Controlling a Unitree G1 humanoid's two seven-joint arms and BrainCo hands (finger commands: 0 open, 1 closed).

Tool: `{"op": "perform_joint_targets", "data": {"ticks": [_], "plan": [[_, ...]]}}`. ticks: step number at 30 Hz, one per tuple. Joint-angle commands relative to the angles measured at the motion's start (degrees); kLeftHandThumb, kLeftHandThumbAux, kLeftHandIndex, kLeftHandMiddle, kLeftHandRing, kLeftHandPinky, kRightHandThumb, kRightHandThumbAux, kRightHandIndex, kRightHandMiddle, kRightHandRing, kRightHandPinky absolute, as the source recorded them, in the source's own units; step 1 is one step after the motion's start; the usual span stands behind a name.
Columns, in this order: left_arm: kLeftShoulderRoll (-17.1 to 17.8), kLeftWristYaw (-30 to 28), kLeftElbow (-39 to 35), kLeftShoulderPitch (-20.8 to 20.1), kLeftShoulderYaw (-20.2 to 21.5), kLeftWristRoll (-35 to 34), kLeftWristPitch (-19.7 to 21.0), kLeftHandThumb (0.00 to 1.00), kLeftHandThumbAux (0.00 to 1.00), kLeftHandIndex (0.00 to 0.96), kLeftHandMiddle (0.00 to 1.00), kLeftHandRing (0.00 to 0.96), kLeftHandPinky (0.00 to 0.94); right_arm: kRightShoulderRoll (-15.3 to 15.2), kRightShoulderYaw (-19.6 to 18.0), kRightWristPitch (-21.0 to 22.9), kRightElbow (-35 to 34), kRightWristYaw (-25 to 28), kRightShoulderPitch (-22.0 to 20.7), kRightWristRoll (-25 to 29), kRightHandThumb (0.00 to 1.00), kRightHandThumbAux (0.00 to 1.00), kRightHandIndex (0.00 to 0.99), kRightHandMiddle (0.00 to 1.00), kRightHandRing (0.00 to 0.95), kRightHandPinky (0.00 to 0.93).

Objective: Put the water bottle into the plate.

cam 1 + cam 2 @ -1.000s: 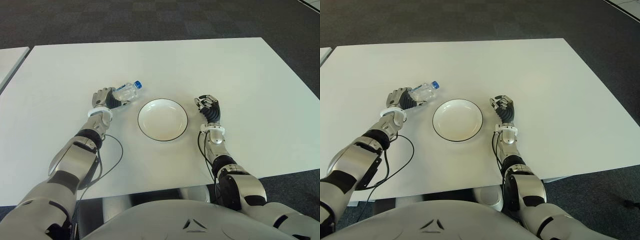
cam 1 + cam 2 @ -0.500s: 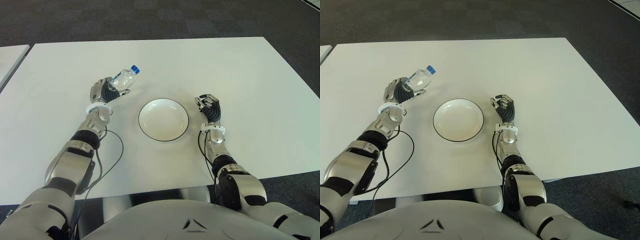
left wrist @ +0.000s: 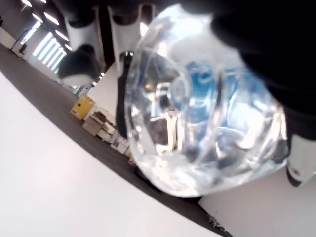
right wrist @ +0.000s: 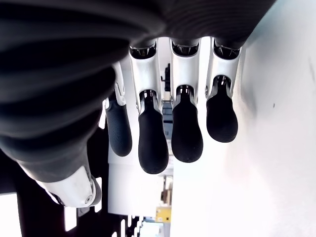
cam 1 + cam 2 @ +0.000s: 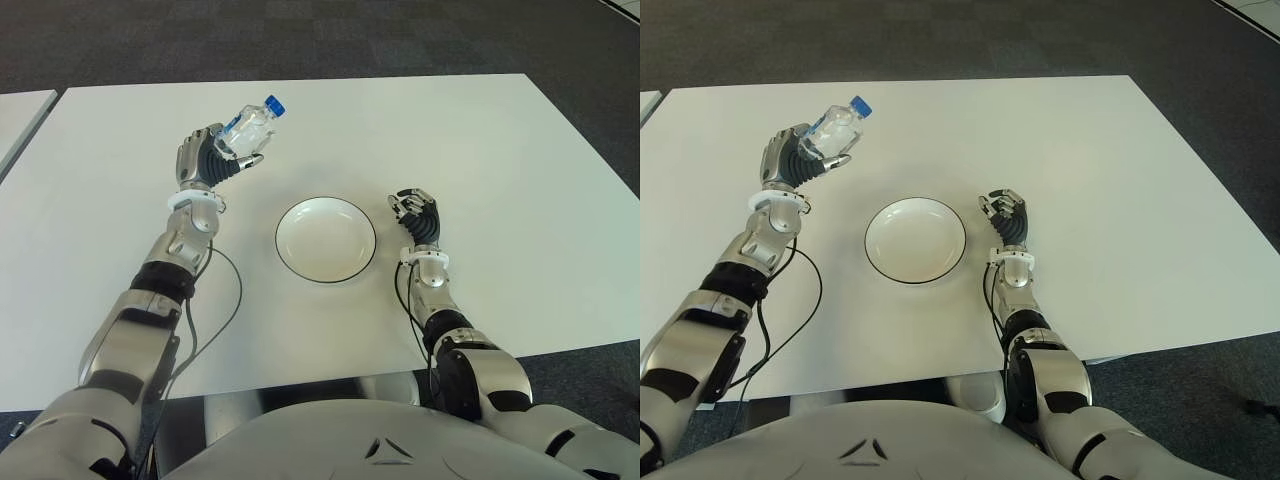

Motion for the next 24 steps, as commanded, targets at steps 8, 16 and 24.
{"op": "perform_joint_targets", "data": {"ticks": [8, 16, 24], "plan": [[-0.7, -2.0, -13.7, 6.6, -1.0, 3.1, -2.4, 0.852, 0.669, 0.397, 0.538, 0.877, 0.855, 0.4, 0.3, 1.8, 1.1, -0.1, 1.1, 0.3, 0.710, 0.727, 0.436, 0.690, 0.688, 0.692], [-2.1, -2.5, -19.3, 9.7, -4.2, 8.1, -2.9, 0.852, 0.669, 0.397, 0.539, 0.875, 0.860, 0.4, 0.2, 2.1, 1.2, -0.1, 0.9, 0.4, 0.710, 0.727, 0.436, 0.690, 0.687, 0.691], [-0.5, -6.1, -22.7, 11.6, -8.0, 15.1, -2.4, 0.852, 0.668, 0.398, 0.542, 0.872, 0.858, 0.4, 0.3, 2.2, 1.0, 0.2, 1.0, 0.5, 0.710, 0.728, 0.436, 0.689, 0.687, 0.691]]}}
